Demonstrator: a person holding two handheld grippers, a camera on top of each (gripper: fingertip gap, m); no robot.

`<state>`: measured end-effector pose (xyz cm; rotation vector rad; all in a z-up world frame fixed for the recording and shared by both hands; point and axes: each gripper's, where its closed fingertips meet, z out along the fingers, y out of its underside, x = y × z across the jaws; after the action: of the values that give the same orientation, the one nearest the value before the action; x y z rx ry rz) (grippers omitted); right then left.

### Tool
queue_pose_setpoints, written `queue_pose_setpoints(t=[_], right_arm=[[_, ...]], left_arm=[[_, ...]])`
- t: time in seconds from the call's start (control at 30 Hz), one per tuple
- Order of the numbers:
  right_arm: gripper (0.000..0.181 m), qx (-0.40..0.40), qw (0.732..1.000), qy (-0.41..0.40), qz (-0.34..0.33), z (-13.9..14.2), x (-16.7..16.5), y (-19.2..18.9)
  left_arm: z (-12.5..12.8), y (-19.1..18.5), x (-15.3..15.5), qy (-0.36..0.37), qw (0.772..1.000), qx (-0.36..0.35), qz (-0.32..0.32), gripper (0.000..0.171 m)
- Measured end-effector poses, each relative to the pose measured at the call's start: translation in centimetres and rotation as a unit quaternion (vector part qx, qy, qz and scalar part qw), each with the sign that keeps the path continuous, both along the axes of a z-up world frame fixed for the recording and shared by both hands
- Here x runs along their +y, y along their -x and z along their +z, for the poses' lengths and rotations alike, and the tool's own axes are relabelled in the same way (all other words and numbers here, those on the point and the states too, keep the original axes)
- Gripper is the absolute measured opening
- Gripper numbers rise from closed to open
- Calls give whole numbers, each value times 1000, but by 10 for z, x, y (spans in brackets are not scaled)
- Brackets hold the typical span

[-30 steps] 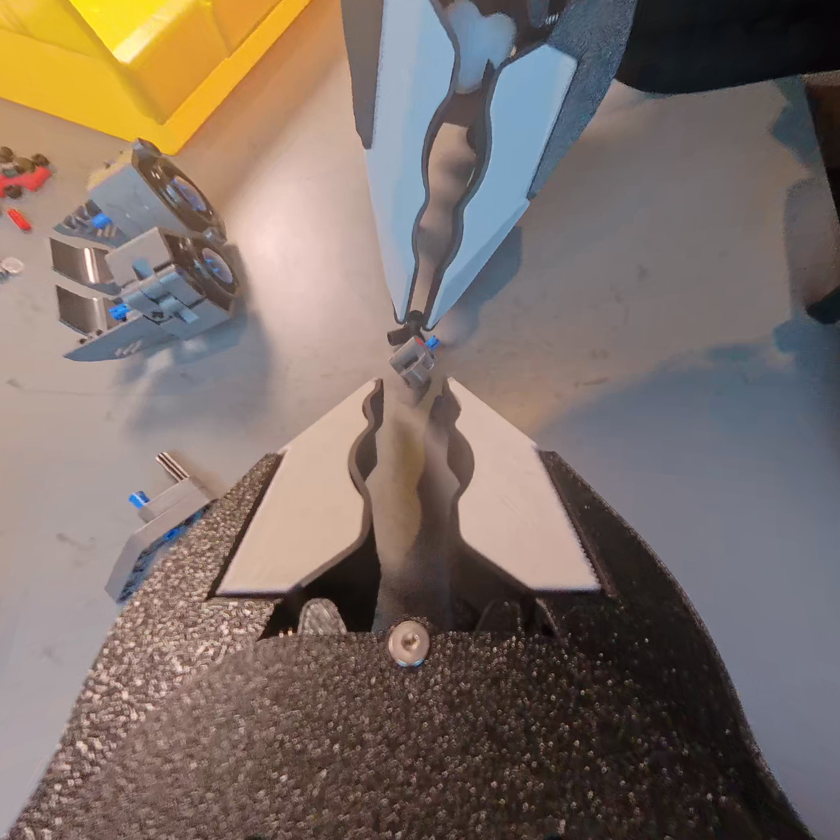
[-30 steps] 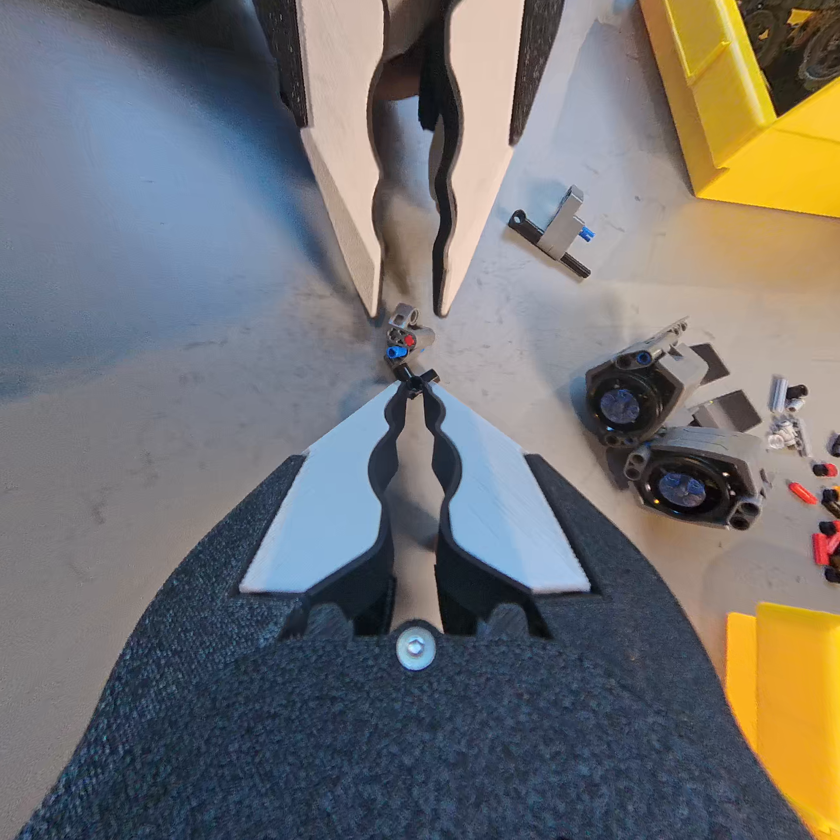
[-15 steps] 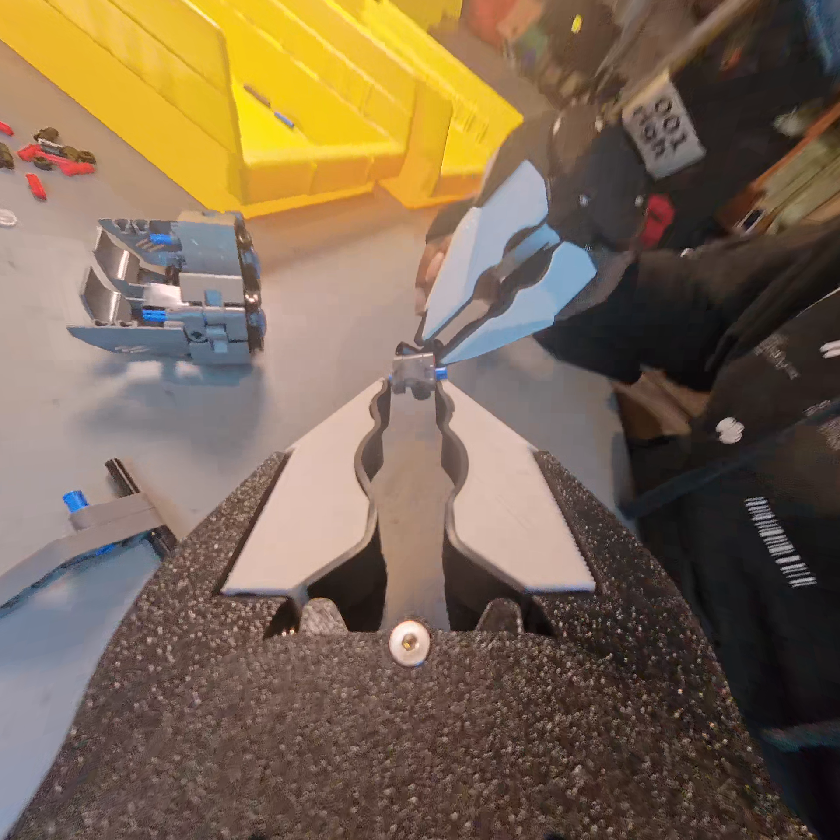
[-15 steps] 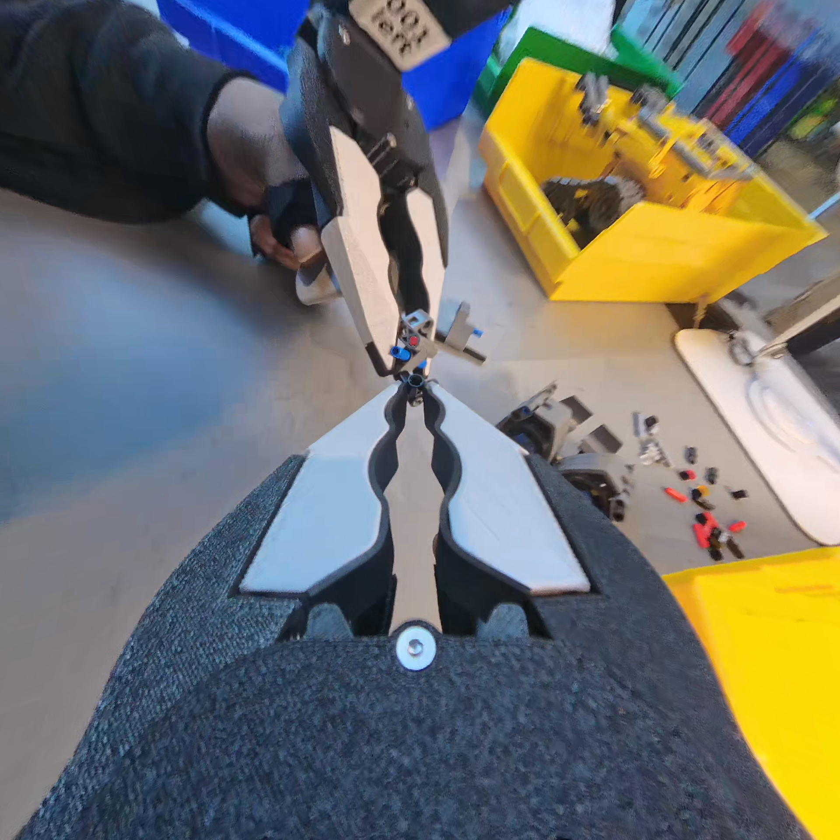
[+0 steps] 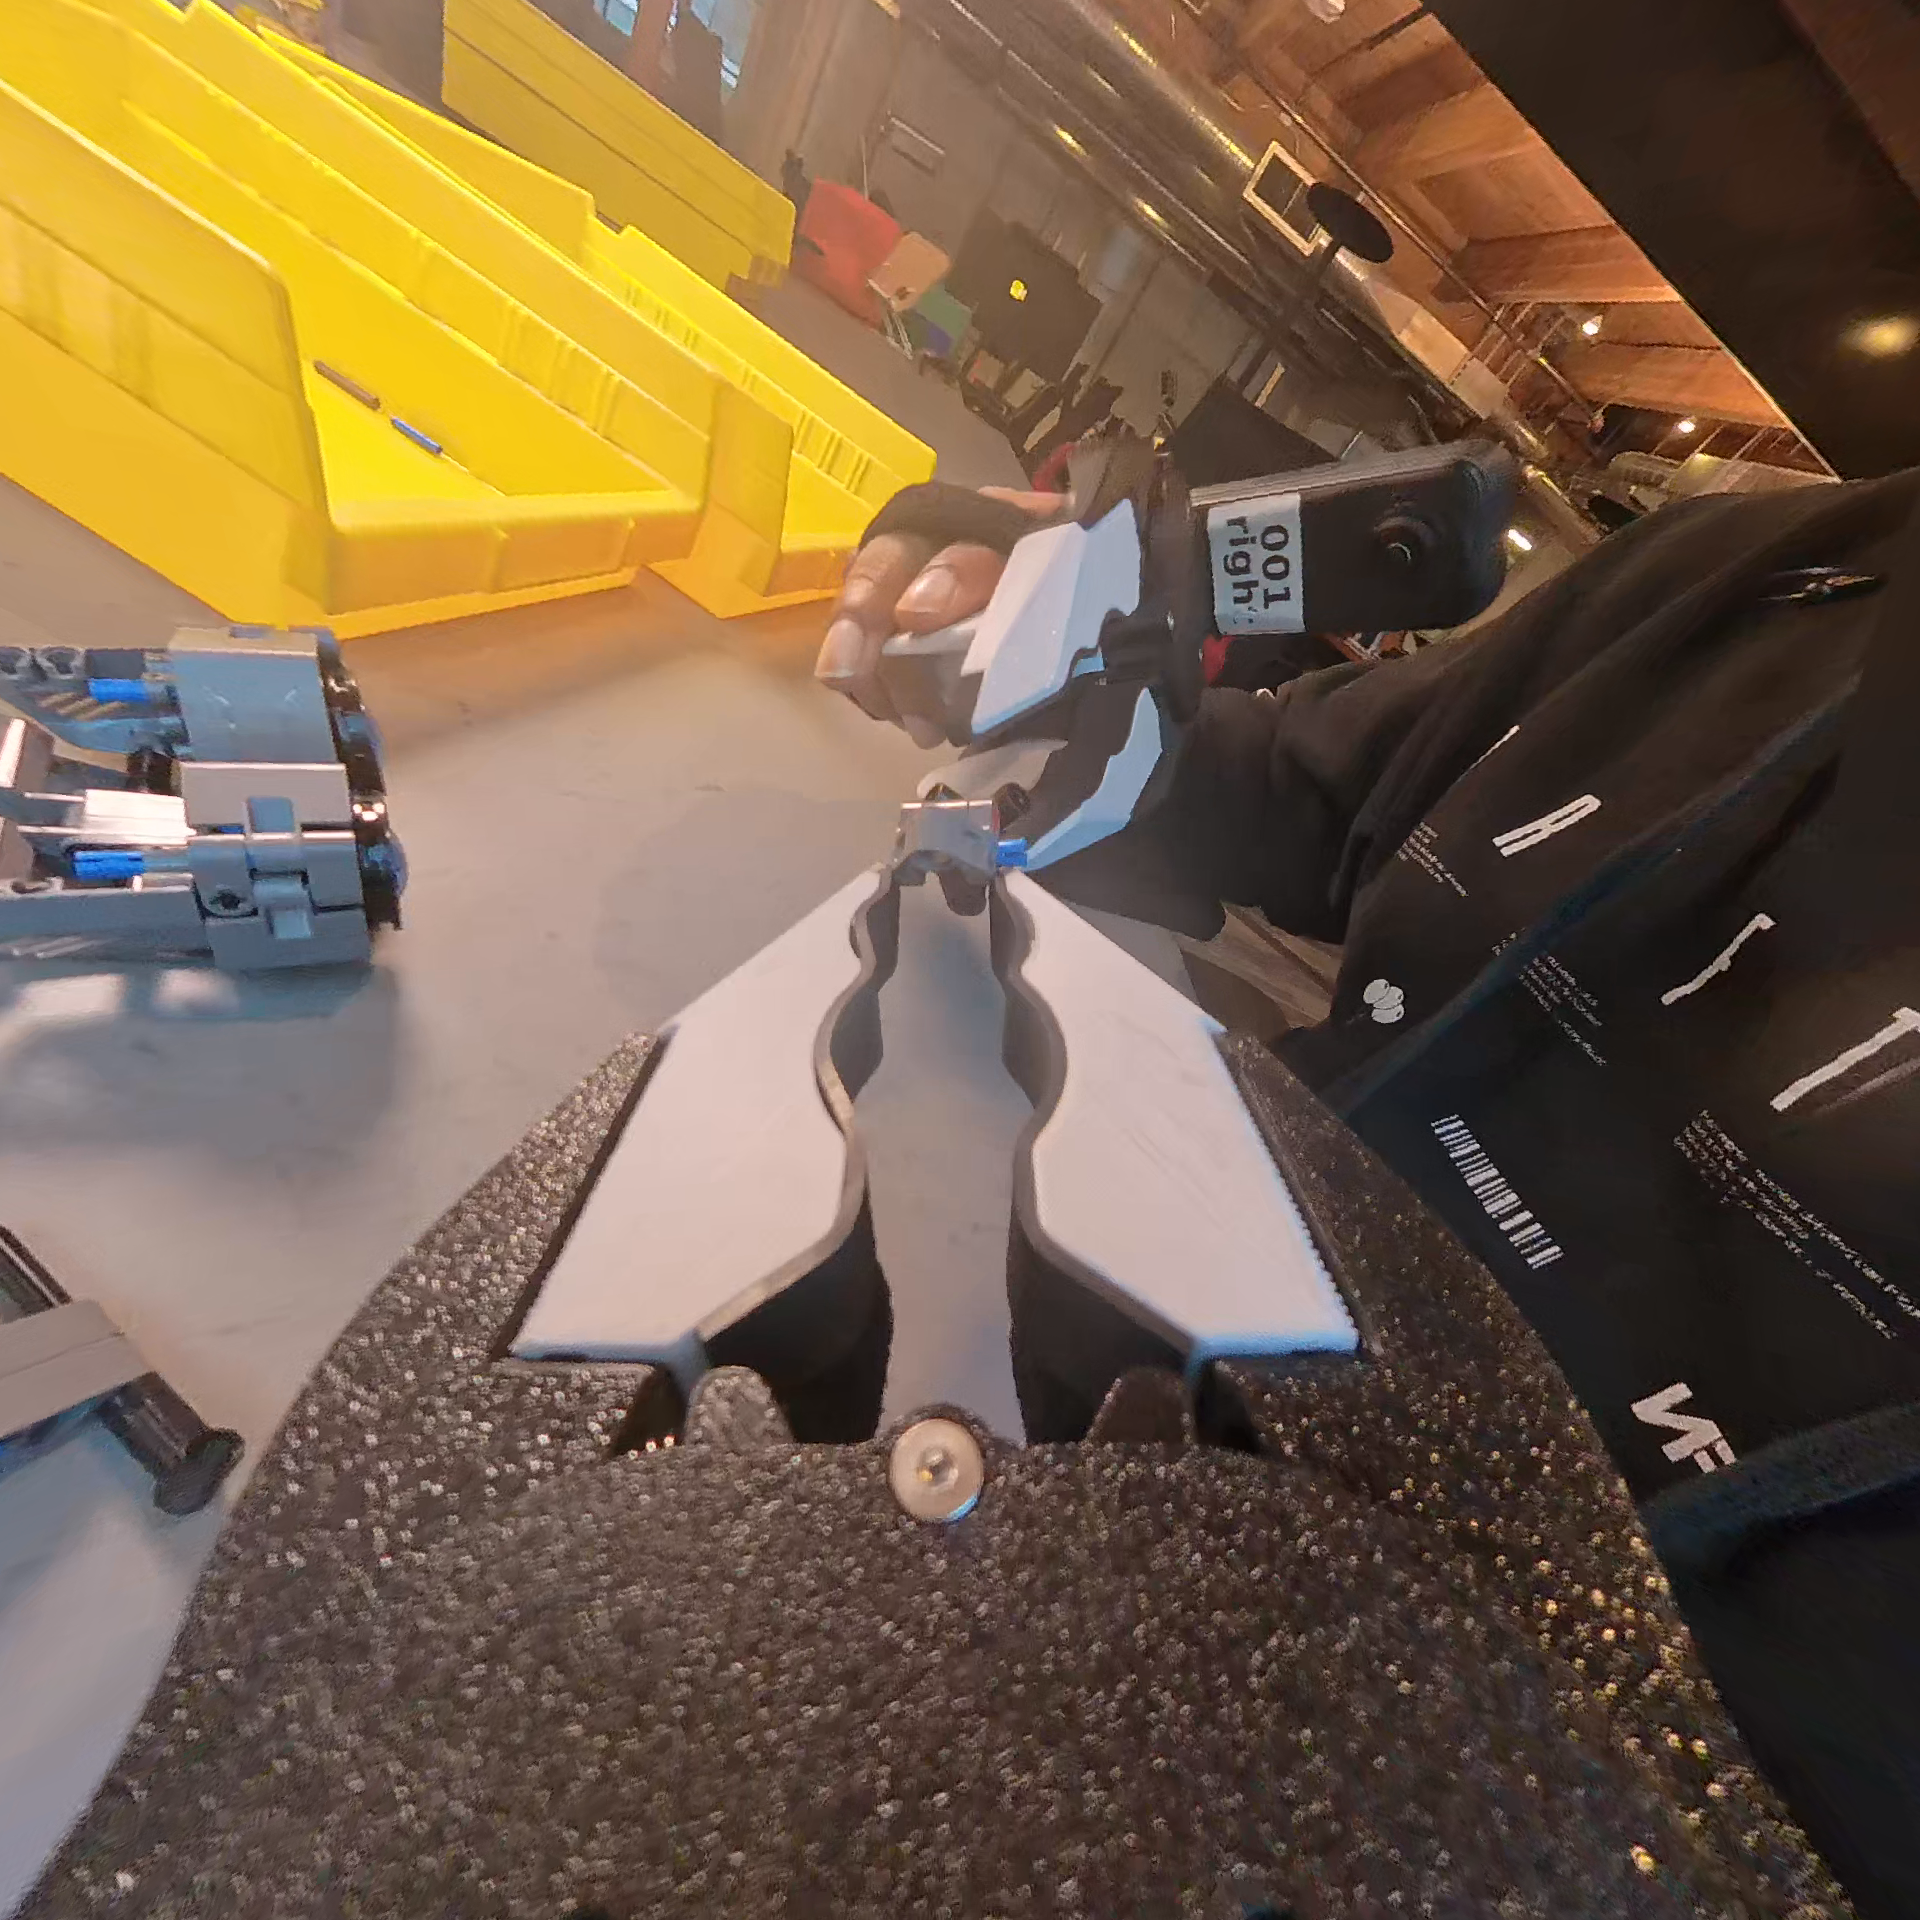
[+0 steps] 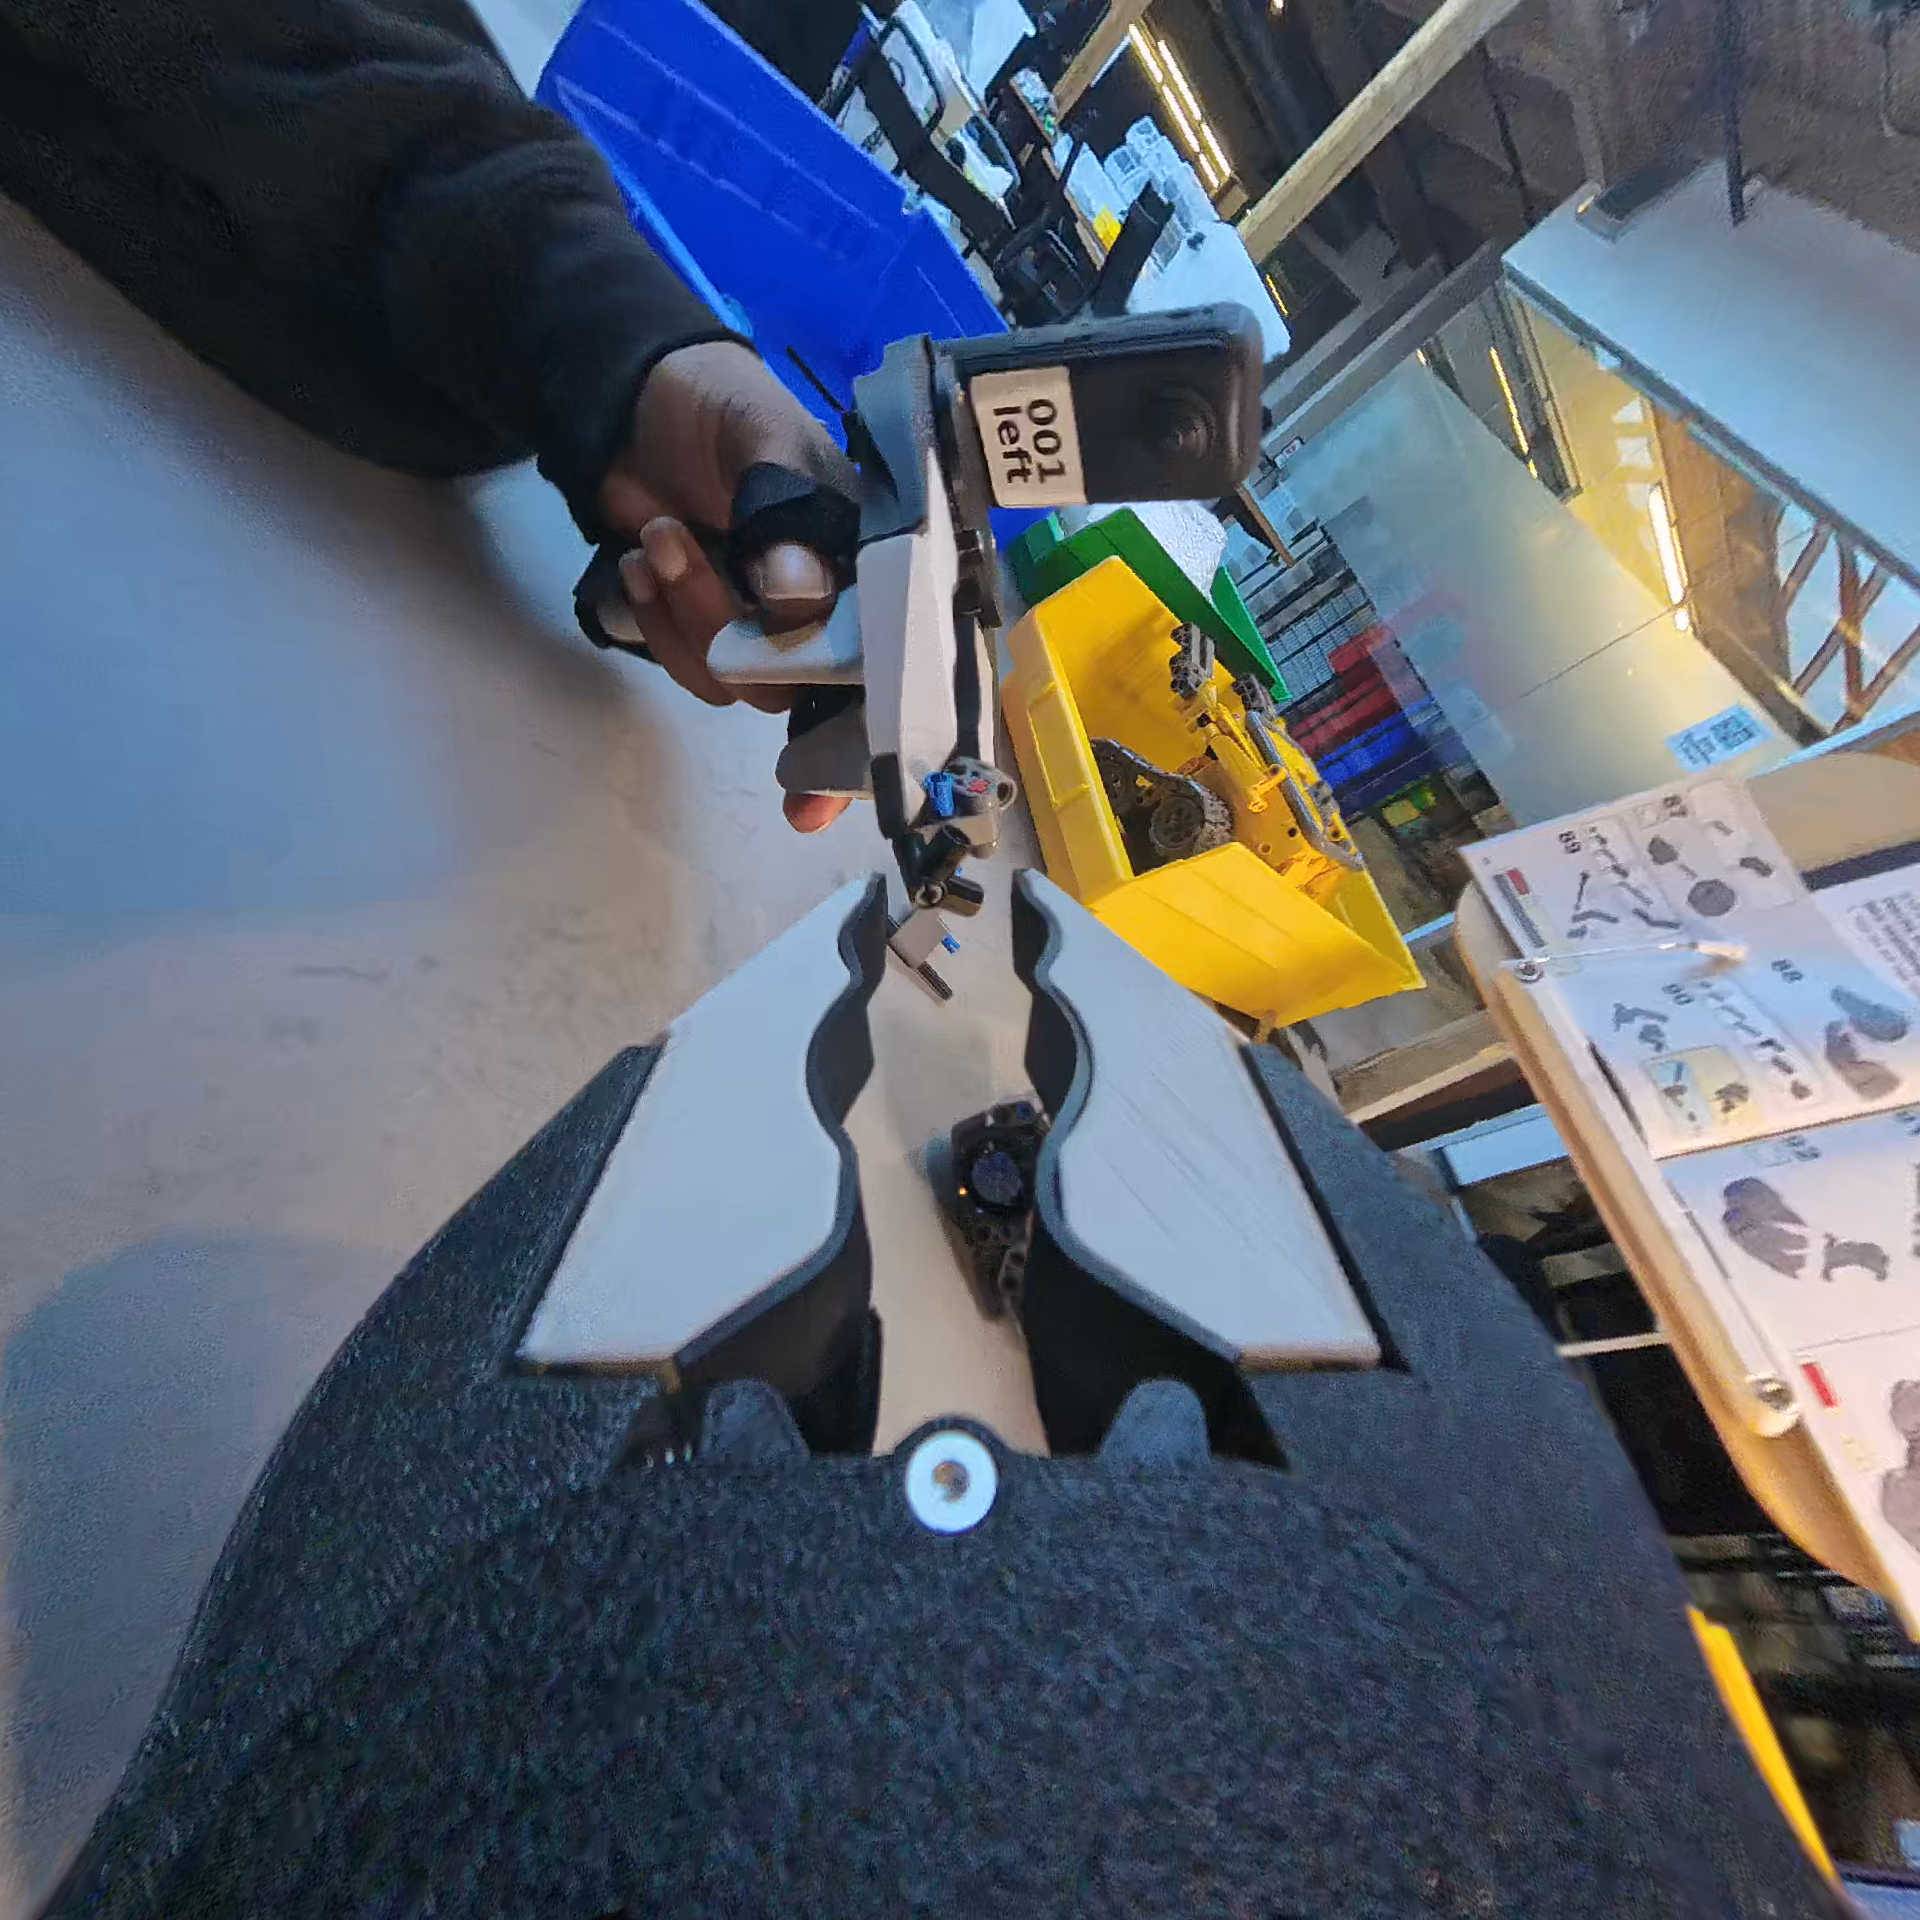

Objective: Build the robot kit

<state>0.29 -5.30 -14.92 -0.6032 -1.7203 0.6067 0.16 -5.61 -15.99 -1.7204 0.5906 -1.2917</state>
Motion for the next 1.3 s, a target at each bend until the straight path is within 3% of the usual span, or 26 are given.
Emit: queue_pose_setpoints(t=[0.1,0.2,0.3,0.4,0.5,0.63,0.7,0.73,0.77,0.83,0.97,1.03,1.1,1.3], right_arm=[[20,-15,999,-47,5,-8,-4,0],[10,-33,999,-35,9,-14,-6,0],[9,-59,997,52,16,-16,-6,-1],[10,-102,975,195,12,-23,-3,1],[10,-160,922,352,5,-31,-1,2],[10,-213,792,572,11,-37,-2,2],[10,-211,747,631,21,-36,-1,3],[10,-208,737,643,26,-35,-1,4],[10,-199,740,642,33,-33,-1,4],[16,-180,772,608,46,-26,0,6],[30,-104,910,399,41,-15,9,4],[30,-70,957,281,33,-14,12,2],[30,-56,975,211,31,-16,11,2],[24,-55,985,157,38,-16,3,4]], left_arm=[[-4,-2,-2,19,1000,-1,-10,16],[-9,-4,-3,20,1000,18,-13,16],[-11,-4,-3,7,999,38,-5,16],[-17,-2,0,-32,995,93,15,16],[-23,0,2,-89,981,166,37,16],[-25,1,4,-183,949,252,59,16],[-24,2,5,-197,942,264,67,16],[-23,3,5,-193,945,257,68,16],[-21,4,5,-184,950,241,69,16],[-16,6,6,-154,965,202,71,16],[-11,10,7,-83,986,128,62,16],[-12,9,7,-48,992,99,54,16],[-11,7,5,-29,996,77,44,16],[-17,2,2,-7,996,80,35,16]])
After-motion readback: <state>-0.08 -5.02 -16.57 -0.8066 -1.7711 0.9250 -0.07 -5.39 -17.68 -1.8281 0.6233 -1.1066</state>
